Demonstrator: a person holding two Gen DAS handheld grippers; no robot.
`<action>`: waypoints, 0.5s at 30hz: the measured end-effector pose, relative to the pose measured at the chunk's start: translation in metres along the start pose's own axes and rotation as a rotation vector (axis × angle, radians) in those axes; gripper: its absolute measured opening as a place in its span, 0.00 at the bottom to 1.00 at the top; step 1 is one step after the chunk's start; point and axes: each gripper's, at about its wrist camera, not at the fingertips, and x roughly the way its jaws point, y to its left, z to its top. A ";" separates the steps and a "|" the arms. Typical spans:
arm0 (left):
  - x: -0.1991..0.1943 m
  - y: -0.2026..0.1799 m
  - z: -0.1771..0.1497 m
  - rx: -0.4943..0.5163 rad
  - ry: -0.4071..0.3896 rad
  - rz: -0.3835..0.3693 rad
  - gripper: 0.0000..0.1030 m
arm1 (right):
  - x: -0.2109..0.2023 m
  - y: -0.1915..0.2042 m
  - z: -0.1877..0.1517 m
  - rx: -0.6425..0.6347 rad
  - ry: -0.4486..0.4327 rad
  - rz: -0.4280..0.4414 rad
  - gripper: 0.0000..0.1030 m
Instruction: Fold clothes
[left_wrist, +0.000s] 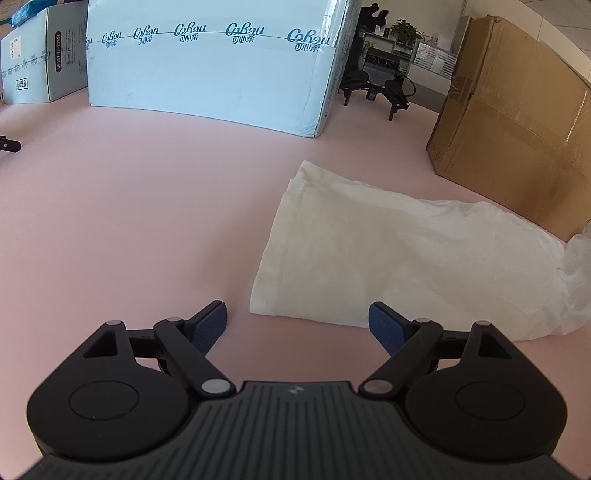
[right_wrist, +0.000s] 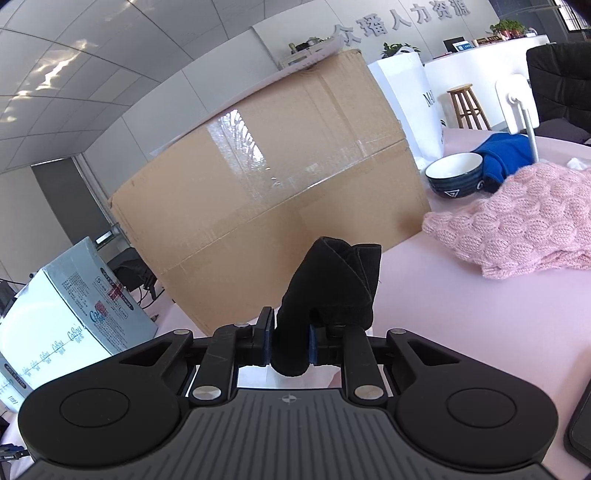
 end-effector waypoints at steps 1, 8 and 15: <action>0.000 0.002 0.000 -0.013 -0.001 -0.005 0.80 | 0.002 0.008 0.001 -0.016 -0.001 0.010 0.16; -0.003 0.005 -0.001 -0.031 -0.006 -0.024 0.80 | 0.013 0.070 -0.003 -0.131 0.009 0.100 0.16; -0.005 0.010 -0.001 -0.065 0.008 -0.115 0.81 | 0.024 0.122 -0.021 -0.227 0.038 0.206 0.16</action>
